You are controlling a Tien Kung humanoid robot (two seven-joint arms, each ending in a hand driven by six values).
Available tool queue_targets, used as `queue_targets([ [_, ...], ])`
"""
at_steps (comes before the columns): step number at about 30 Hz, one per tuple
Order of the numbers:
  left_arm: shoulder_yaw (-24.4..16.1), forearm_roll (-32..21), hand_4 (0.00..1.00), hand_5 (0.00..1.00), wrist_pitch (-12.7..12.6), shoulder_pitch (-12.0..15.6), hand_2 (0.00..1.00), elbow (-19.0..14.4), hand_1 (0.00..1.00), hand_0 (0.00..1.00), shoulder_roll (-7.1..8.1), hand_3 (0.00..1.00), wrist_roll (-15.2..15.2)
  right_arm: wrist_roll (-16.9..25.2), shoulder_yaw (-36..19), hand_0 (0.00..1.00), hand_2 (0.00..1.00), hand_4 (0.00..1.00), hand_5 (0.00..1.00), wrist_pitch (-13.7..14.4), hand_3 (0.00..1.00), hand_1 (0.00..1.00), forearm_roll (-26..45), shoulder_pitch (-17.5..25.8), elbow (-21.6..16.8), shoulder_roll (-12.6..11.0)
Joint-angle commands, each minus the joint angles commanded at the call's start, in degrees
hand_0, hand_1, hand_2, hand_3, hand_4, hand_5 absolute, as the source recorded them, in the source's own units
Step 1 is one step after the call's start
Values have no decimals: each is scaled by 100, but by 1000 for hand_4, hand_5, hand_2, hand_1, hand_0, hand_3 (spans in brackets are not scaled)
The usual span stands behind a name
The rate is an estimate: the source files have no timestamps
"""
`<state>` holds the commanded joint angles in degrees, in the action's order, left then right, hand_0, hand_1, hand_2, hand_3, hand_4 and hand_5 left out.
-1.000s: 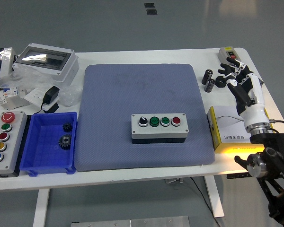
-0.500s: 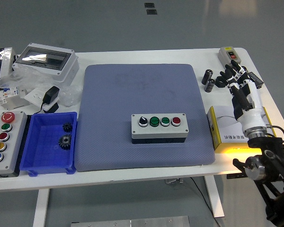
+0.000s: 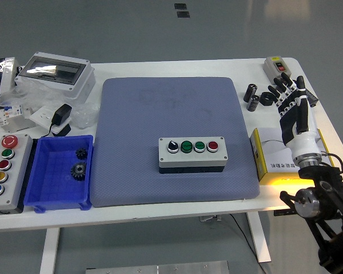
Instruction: Pick up the button,place it on the desk,press the button,press the button
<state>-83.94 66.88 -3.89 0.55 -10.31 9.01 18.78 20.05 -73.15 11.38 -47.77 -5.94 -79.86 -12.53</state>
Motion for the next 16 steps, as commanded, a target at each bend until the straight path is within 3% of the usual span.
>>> queue_targets([
  [16,109,-159,664,113,-7,-22,621,0,617,649,69,609,-28,109,-654,943,860,914,926,-10,829,846,-4,305,-133,84],
])
